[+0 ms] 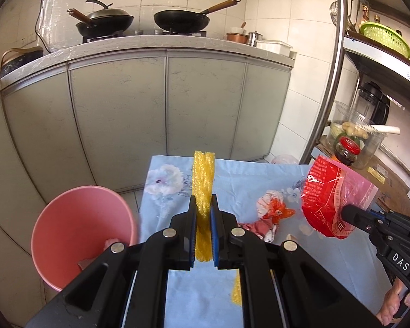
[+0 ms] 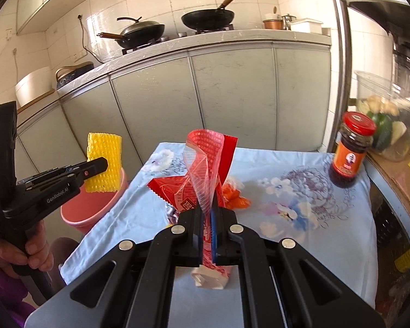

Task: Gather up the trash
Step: 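Carry the yellow foam net and red packet over the pink bin with both tools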

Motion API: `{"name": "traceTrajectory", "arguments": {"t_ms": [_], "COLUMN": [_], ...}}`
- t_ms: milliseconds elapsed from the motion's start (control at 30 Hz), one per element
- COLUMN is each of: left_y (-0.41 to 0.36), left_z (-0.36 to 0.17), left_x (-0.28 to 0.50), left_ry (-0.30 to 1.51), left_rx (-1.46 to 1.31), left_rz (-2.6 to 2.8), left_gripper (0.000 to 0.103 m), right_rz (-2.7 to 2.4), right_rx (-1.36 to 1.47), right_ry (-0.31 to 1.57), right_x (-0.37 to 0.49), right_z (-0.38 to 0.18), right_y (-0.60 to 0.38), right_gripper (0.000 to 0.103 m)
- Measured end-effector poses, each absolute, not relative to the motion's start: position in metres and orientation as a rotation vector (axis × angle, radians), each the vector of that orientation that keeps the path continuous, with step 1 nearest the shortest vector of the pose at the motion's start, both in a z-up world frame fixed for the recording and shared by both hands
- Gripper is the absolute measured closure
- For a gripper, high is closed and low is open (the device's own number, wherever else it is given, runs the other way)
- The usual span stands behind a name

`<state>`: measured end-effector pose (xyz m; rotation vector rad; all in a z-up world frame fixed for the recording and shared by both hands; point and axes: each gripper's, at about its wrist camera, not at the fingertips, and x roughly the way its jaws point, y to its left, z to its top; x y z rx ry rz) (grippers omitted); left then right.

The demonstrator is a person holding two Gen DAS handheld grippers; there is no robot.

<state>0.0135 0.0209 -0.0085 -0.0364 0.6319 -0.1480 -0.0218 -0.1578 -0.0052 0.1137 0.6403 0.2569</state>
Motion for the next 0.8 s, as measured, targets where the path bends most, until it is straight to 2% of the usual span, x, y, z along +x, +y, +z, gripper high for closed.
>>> {"name": "traceTrajectory", "arguments": {"t_ms": [800], "left_y": [0.121], "left_z": [-0.029], "left_x": [0.008], "left_ry": [0.637], "left_rx": [-0.142], "left_rz": [0.05], "left_gripper": [0.095], "right_rz": [0.501], "right_rx": [-0.044], "right_ry": [0.657], "right_x": [0.03], "right_z": [0.006], "right_y": [-0.018], "right_gripper": [0.099]}}
